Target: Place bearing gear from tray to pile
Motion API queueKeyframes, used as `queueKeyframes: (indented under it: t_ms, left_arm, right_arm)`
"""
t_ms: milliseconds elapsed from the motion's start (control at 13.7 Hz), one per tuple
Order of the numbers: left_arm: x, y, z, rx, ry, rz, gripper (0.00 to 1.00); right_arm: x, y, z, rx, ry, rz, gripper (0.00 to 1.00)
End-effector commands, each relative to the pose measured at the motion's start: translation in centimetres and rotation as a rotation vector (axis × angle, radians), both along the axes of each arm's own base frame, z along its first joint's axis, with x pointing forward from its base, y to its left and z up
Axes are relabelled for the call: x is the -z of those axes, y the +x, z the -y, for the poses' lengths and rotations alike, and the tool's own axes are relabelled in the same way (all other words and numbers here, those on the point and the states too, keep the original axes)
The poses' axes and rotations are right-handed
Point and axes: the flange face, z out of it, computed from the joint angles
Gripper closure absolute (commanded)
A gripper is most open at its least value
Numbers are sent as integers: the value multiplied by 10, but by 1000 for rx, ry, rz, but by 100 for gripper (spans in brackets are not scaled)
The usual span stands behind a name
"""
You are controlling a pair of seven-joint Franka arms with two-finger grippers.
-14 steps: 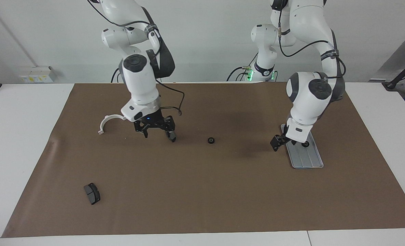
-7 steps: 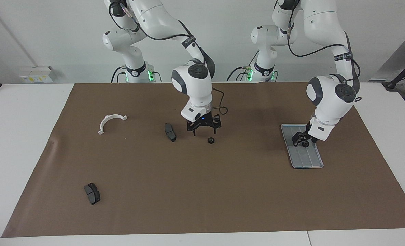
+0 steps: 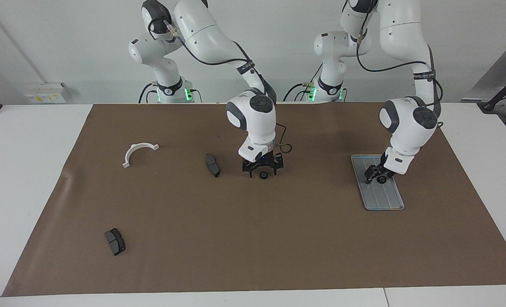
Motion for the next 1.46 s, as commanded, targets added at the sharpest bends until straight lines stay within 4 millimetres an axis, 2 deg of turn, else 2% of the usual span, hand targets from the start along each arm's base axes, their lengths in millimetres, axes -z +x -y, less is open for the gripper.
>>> queueKeyframes:
  t_ms: [0, 73, 220, 366, 439, 586, 732, 806, 879, 952, 1025, 1099, 1172, 1245, 1392]
  left_arm:
    - [-4, -7, -2, 6, 6, 20, 30]
    - [-4, -6, -2, 7, 6, 20, 42]
    - [-4, -6, -3, 6, 6, 19, 65]
    - [-5, -5, -2, 7, 6, 19, 82]
    - [-6, -4, -3, 6, 6, 19, 88]
    - [-11, 4, -2, 7, 7, 23, 98]
    - [-28, 24, 6, 22, 8, 30, 100]
    - [-44, 35, 9, 23, 8, 28, 100]
    - [-55, 45, 12, 24, 8, 21, 100]
    - [-66, 53, 16, 30, 5, 19, 100]
    - [-75, 58, 30, 43, 0, 24, 100]
    - [-79, 58, 54, 28, -4, 25, 100]
    - [-80, 57, 77, -20, -9, 27, 100]
    - [-80, 54, 102, -56, -14, 28, 100]
    - [-80, 42, 171, -94, -24, 32, 100]
  right_arm:
    - [0, 1, -2, -9, -13, 21, 7]
    - [2, -6, -9, -25, -18, 18, 16]
    - [7, -9, -8, -43, -39, 22, 45]
    - [6, -11, -9, -52, -45, 27, 78]
    - [6, -11, -9, -54, -47, 28, 98]
    - [5, -10, -9, -60, -51, 32, 100]
    - [0, -6, -8, -52, -56, 28, 100]
    - [-6, -3, -4, -46, -71, 18, 100]
    - [-20, 3, 3, -34, -78, 16, 100]
    - [-46, 8, 17, -15, -72, 24, 100]
    - [-69, 18, 40, 15, -72, 24, 100]
    - [-97, 28, 66, 38, -73, 24, 100]
    - [-115, 40, 101, 29, -85, 16, 100]
    - [-126, 52, 136, 15, -89, 5, 100]
    - [-130, 71, 205, -10, -114, -33, 100]
